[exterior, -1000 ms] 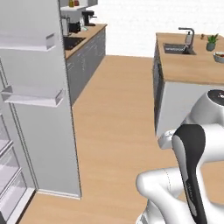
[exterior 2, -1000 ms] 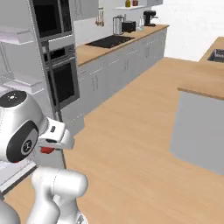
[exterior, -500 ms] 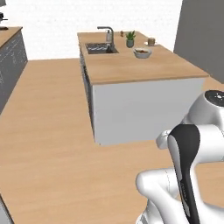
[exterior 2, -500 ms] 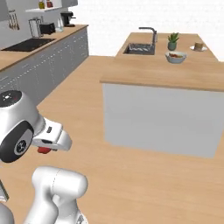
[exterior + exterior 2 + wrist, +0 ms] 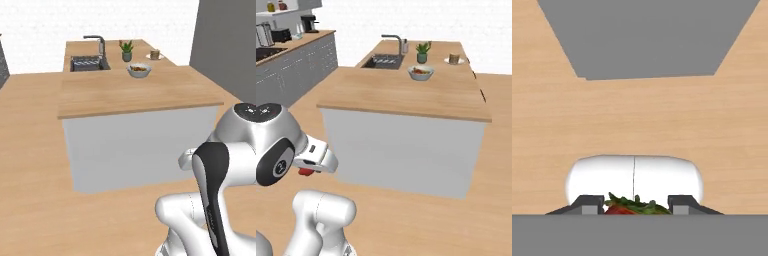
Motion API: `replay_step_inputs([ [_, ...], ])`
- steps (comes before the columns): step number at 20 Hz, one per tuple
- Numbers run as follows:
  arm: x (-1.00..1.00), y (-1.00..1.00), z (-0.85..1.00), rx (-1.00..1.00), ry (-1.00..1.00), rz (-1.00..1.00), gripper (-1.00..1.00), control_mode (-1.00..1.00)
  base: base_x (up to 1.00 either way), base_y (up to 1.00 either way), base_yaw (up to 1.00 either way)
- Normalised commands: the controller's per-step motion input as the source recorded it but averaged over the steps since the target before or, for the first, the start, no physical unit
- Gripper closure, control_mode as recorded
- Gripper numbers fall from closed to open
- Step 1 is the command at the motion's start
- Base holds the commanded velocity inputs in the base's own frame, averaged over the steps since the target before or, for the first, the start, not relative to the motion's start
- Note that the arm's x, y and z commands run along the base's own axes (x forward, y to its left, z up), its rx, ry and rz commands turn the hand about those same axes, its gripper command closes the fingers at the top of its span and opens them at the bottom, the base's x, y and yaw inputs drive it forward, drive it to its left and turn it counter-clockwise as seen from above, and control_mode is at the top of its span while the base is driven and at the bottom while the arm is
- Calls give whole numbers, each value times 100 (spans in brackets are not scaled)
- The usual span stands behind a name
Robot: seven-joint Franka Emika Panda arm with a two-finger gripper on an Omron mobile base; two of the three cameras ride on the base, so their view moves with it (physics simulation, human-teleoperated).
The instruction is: Take the strawberry from the fridge and place it on top of the pancake, located on the dining counter.
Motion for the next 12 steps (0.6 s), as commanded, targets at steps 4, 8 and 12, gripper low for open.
replay_step_inputs([
  [4, 0, 0, 0, 0, 0, 0, 100, 100, 69, -100, 8],
  [8, 0, 0, 0, 0, 0, 0, 100, 100, 49, -100, 6],
  [12, 0, 0, 0, 0, 0, 0, 100, 100, 16, -100, 1],
])
